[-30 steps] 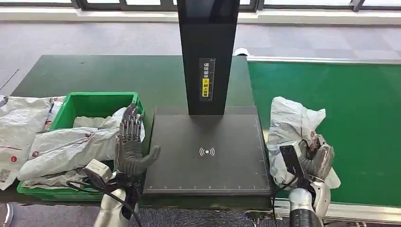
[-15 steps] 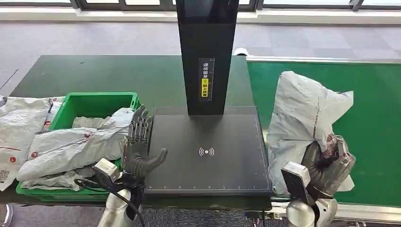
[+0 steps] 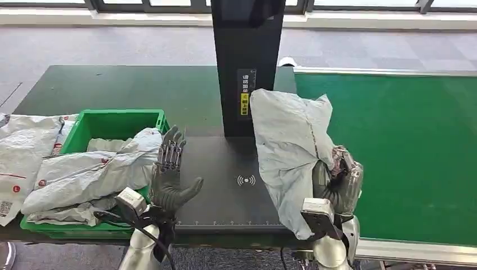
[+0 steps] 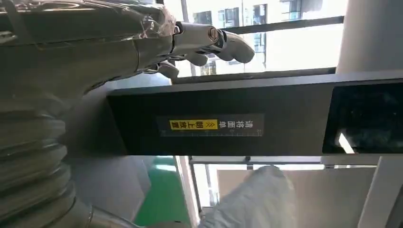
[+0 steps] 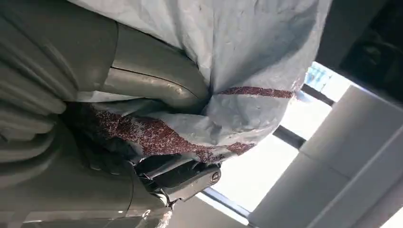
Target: Moved the parcel from conveyor to table for the left to box.
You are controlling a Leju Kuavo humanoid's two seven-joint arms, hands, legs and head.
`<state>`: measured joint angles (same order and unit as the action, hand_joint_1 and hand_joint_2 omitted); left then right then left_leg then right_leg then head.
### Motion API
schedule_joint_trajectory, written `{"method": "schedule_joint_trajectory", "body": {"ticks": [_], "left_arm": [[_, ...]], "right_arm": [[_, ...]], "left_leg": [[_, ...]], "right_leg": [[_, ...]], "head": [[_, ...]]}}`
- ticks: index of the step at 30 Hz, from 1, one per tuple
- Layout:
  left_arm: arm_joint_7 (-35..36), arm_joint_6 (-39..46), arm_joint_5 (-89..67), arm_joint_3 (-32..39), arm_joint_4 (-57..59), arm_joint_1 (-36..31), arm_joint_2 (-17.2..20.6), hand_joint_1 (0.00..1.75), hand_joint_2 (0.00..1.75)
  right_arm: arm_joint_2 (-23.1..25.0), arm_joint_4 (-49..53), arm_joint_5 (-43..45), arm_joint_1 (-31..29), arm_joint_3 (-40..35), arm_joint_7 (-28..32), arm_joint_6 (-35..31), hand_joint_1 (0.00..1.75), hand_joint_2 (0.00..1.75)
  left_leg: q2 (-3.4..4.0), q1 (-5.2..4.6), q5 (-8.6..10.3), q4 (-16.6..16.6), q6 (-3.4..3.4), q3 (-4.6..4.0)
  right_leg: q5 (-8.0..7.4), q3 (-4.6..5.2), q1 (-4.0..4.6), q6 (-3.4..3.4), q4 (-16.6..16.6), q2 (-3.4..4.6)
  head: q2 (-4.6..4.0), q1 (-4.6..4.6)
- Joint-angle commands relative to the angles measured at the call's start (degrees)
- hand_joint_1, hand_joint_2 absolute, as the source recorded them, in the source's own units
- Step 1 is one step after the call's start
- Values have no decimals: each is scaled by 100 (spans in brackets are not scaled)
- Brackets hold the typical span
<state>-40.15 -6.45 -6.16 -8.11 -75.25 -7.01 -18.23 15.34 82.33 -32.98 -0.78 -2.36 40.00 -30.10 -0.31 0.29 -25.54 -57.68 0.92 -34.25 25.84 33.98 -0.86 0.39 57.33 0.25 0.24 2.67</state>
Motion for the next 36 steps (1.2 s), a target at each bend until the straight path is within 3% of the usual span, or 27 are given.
{"method": "schedule_joint_trajectory", "body": {"ticks": [1,8,13,16,21,24,36], "left_arm": [[15,150,38,-448,252,-166,117,0,175],[15,216,25,-481,293,-181,137,0,175],[15,252,40,-628,330,-222,215,0,175],[15,222,36,-641,396,-277,227,0,175],[15,220,35,-643,405,-282,229,0,175],[15,236,36,-656,420,-288,254,0,175],[15,299,14,-647,424,-282,264,0,175]], "right_arm": [[-302,-2085,272,-903,14,0,-134,175,175],[-348,-2446,442,-1052,-4,0,-114,175,175],[-421,-4473,-104,-1885,-256,-30,185,175,175],[-382,-4881,-633,-1993,-596,-215,418,175,175],[-375,-4911,-687,-1995,-644,-220,467,175,175],[-355,-5024,-953,-2004,-799,-193,860,175,175],[-335,-5109,-1173,-2027,-844,-322,799,175,175]], "left_leg": [[11,4,2,15,-3,21],[1,3,-1,5,-1,11],[11,4,-1,10,-2,20],[10,5,0,7,0,13],[1,2,0,10,-1,15],[0,4,-2,11,0,19],[-1,3,0,10,0,17]], "right_leg": [[-7,-21,5,-2,-21,6],[-1,-12,4,-1,-10,0],[-4,-19,6,-2,-16,8],[-5,-11,6,-2,-12,7],[-1,-15,4,-4,-12,-3],[2,-19,5,-4,-14,-3],[-1,-15,5,-4,-14,-5]], "head": [[0,-2],[0,-2],[0,-2],[0,-2],[0,0],[0,0],[0,0]]}}
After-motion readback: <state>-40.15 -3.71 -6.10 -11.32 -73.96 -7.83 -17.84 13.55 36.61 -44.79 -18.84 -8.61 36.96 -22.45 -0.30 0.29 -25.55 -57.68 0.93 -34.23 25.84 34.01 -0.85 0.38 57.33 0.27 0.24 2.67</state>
